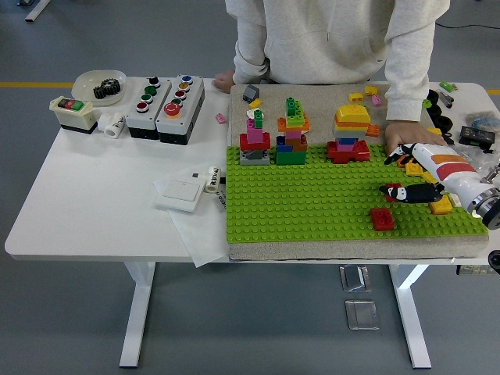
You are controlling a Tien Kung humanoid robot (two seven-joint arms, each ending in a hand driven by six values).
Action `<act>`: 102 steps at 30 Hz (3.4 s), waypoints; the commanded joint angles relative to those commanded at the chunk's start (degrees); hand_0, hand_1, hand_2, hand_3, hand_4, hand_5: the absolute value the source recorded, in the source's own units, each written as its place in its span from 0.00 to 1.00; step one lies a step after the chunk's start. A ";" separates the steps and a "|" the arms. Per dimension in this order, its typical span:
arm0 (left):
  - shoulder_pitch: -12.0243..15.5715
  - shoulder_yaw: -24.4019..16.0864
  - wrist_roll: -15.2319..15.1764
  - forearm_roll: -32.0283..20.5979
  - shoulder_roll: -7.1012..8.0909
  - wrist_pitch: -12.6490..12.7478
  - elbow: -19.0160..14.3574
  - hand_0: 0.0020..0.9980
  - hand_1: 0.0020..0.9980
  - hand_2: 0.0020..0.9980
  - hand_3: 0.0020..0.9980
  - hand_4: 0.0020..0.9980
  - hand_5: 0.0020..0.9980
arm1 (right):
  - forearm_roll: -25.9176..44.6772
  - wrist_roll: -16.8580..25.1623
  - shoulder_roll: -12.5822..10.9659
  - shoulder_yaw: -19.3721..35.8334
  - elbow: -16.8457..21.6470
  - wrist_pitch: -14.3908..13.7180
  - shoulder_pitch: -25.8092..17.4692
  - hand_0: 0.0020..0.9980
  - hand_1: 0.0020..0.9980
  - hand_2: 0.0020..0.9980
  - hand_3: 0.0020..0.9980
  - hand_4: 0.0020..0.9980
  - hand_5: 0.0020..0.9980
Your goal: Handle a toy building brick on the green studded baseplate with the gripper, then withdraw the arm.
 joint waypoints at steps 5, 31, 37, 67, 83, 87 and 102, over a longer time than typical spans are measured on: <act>-0.02 0.62 -0.09 -0.66 0.07 -0.03 0.00 0.82 0.68 0.59 0.53 0.53 0.50 | -1.84 0.83 0.68 -2.50 -4.46 0.58 2.28 0.62 0.64 0.68 0.63 0.85 0.33; -0.62 1.41 -0.24 -1.59 0.10 0.09 0.00 0.81 0.68 0.59 0.53 0.53 0.50 | -2.64 3.59 3.78 -8.49 -16.92 -0.22 7.38 0.62 0.65 0.67 0.62 0.81 0.30; -0.74 1.95 -0.36 -2.03 -0.01 0.16 0.00 0.81 0.69 0.59 0.53 0.53 0.50 | -2.69 3.90 4.29 -9.11 -17.56 -0.25 7.92 0.62 0.65 0.67 0.61 0.79 0.30; -1.22 3.63 -0.68 -3.94 -0.10 0.49 0.00 0.80 0.69 0.59 0.53 0.53 0.50 | -2.58 4.98 5.55 -10.05 -20.66 -0.14 8.77 0.54 0.54 0.58 0.50 0.66 0.34; -0.55 3.14 -0.70 -3.08 -0.25 0.39 0.00 0.80 0.69 0.59 0.53 0.53 0.50 | -3.29 5.54 3.80 -9.35 -16.81 -1.02 7.40 0.54 0.53 0.58 0.50 0.65 0.35; -0.37 2.94 -0.69 -2.78 -0.30 0.36 0.00 0.80 0.69 0.59 0.53 0.53 0.50 | -4.45 5.56 2.63 -8.34 -13.82 -1.49 6.27 0.54 0.53 0.58 0.50 0.65 0.35; -0.30 1.98 -0.57 -1.44 -0.38 0.24 0.00 0.80 0.69 0.59 0.53 0.53 0.50 | -9.32 7.02 -3.84 -8.51 -2.19 -2.79 2.30 0.56 0.53 0.58 0.50 0.61 0.33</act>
